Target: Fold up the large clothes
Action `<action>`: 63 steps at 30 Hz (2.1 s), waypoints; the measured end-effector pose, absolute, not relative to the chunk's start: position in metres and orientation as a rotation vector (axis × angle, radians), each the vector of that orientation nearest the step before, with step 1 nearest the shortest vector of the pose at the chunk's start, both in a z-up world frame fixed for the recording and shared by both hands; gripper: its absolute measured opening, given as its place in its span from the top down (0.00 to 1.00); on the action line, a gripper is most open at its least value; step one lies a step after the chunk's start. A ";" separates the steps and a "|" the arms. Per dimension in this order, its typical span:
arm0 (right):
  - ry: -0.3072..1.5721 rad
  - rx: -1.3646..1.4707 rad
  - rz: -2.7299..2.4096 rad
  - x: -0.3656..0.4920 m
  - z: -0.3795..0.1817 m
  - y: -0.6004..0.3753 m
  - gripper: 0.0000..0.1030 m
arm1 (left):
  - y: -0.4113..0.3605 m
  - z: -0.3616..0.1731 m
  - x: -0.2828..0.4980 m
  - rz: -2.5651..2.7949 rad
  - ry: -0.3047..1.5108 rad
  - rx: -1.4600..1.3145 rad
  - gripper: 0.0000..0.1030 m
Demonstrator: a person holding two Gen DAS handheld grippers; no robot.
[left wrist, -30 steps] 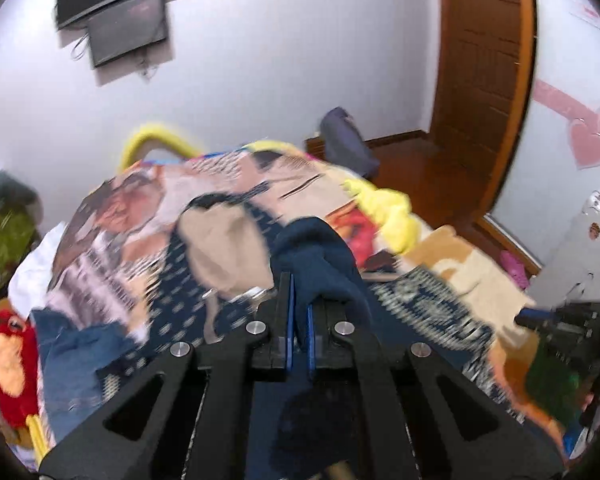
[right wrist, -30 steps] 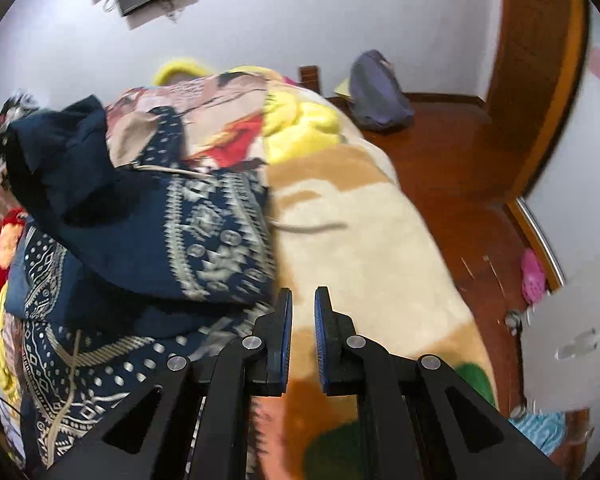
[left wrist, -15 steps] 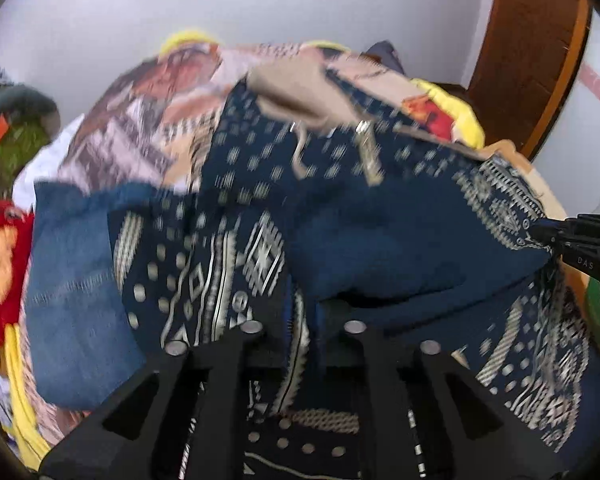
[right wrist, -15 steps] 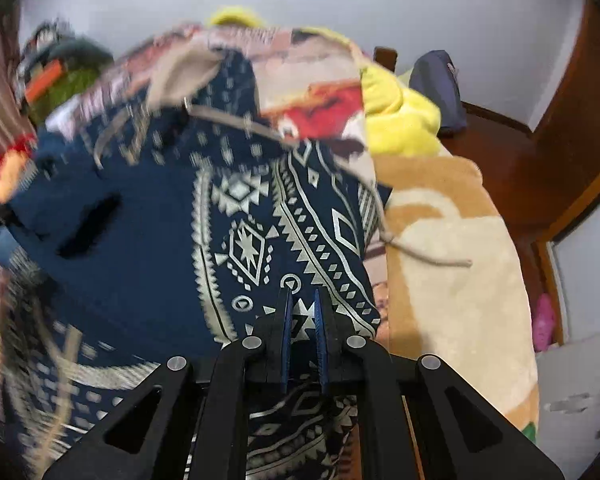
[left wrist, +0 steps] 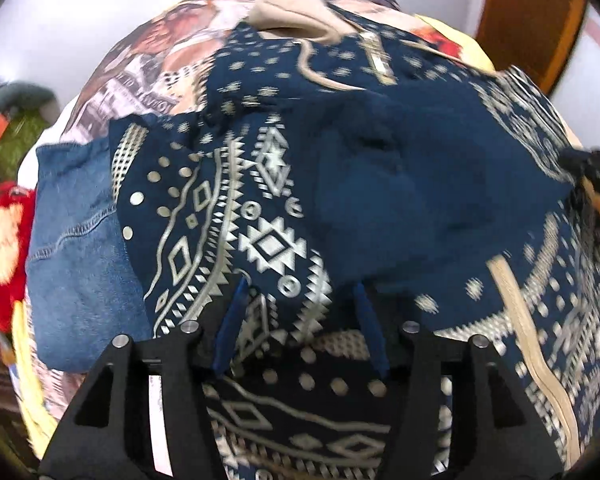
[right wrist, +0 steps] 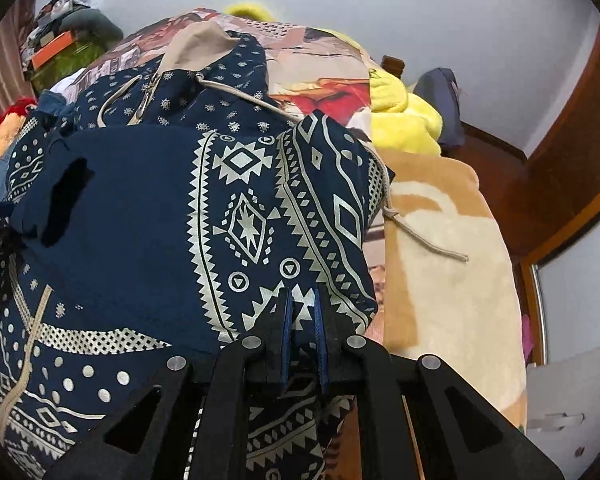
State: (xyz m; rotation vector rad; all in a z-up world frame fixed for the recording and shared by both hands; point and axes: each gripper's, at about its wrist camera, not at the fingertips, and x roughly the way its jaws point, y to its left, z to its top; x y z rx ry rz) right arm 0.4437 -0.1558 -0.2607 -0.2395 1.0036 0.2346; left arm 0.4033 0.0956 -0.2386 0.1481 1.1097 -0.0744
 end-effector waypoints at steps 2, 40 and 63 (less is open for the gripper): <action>1.013 -0.230 0.233 0.442 -0.256 -0.156 0.93 | 0.085 -0.227 0.396 -0.108 1.095 0.163 0.46; 0.955 -0.115 0.226 0.408 -0.210 -0.189 0.93 | 0.116 -0.144 0.419 -0.059 0.842 -0.073 0.94; 0.989 -0.154 0.277 0.424 -0.220 -0.133 0.93 | 0.222 -0.194 0.397 0.101 0.994 -0.080 0.93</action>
